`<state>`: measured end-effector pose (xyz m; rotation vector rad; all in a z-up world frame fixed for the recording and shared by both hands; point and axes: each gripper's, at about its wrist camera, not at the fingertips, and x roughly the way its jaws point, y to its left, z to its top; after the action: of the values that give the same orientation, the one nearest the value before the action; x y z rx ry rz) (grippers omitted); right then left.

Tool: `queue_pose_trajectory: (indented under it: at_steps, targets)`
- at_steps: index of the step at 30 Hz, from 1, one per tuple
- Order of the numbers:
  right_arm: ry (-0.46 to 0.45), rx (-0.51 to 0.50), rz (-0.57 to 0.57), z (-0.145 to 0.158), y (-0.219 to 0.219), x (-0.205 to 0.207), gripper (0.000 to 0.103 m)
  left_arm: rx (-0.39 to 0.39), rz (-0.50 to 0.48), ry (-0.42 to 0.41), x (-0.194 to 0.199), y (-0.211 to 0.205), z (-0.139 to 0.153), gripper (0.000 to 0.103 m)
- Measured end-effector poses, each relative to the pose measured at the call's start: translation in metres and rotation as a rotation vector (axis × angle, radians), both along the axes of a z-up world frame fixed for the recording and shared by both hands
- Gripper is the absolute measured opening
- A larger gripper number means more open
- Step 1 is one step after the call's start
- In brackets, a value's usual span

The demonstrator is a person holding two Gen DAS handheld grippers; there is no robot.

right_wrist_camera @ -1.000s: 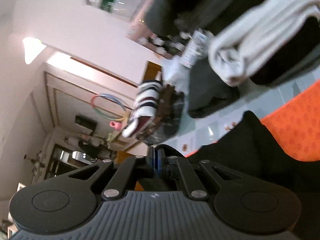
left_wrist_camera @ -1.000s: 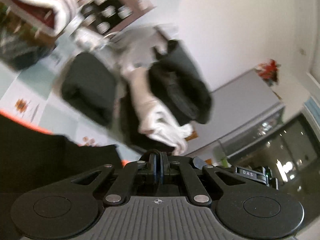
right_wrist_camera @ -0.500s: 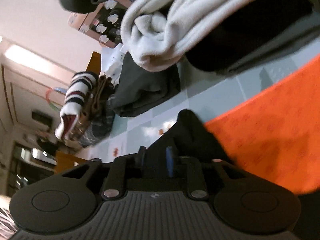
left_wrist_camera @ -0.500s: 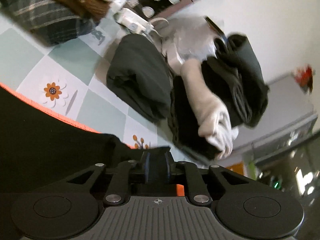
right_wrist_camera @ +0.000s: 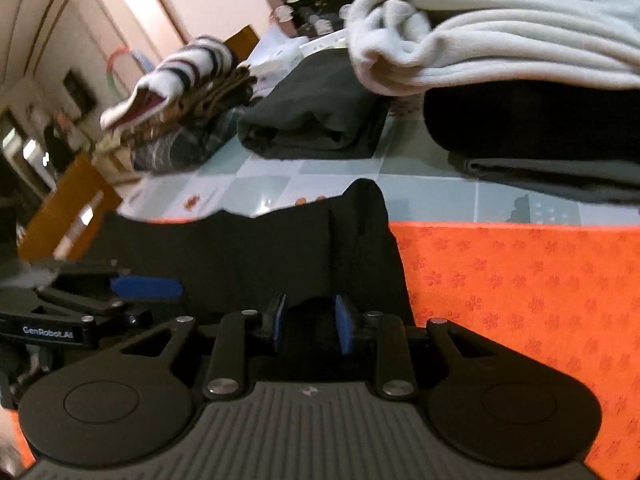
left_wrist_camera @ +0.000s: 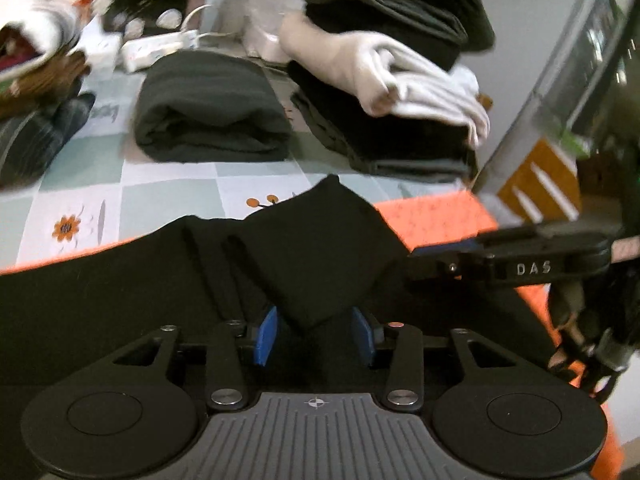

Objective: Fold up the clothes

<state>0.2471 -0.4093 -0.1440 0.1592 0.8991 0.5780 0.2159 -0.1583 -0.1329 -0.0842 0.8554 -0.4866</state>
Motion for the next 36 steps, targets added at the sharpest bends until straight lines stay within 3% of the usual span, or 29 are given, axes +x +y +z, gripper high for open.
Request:
queue_pose_trajectory:
  at_steps: [5, 10, 11, 12, 13, 15, 22, 27, 30, 32, 36]
  targets:
    - [-0.083, -0.111, 0.05, -0.004, 0.012, -0.006, 0.03, 0.165, -0.084, -0.09, -0.009, -0.022, -0.007, 0.043]
    - [-0.131, -0.184, 0.078, -0.008, 0.02, -0.003, 0.03, 0.264, -0.133, -0.157, -0.015, -0.037, -0.015, 0.043]
    - [-0.125, -0.189, 0.075, -0.009, 0.021, -0.001, 0.03, 0.281, -0.126, -0.175, -0.016, -0.039, -0.016, 0.041]
    - [-0.123, -0.187, 0.076, -0.01, 0.022, 0.0, 0.024, 0.301, -0.123, -0.191, -0.015, -0.041, -0.018, 0.028]
    - [-0.124, -0.183, 0.08, -0.009, 0.022, 0.0, 0.013, 0.311, -0.12, -0.206, -0.015, -0.041, -0.019, 0.015]
    - [-0.134, -0.173, 0.084, -0.005, 0.023, -0.001, 0.004, 0.291, -0.105, -0.225, -0.015, -0.037, -0.013, 0.007]
    - [-0.116, -0.087, 0.093, 0.025, 0.022, -0.012, 0.003, 0.242, -0.06, -0.222, -0.016, -0.013, 0.009, 0.006]
    - [-0.075, -0.132, 0.122, 0.007, 0.034, -0.014, 0.004, 0.226, -0.063, -0.15, -0.01, -0.004, -0.003, 0.007]
    - [-0.053, -0.16, 0.118, -0.004, 0.035, -0.015, 0.008, 0.245, -0.065, -0.104, -0.012, -0.002, -0.014, 0.013]
    - [-0.062, -0.155, 0.121, 0.001, 0.031, -0.02, 0.008, 0.238, -0.051, -0.111, -0.018, 0.004, -0.011, 0.018]
    - [-0.106, -0.138, 0.134, 0.028, 0.018, -0.038, 0.02, 0.212, -0.003, -0.139, -0.037, 0.023, 0.01, 0.033]
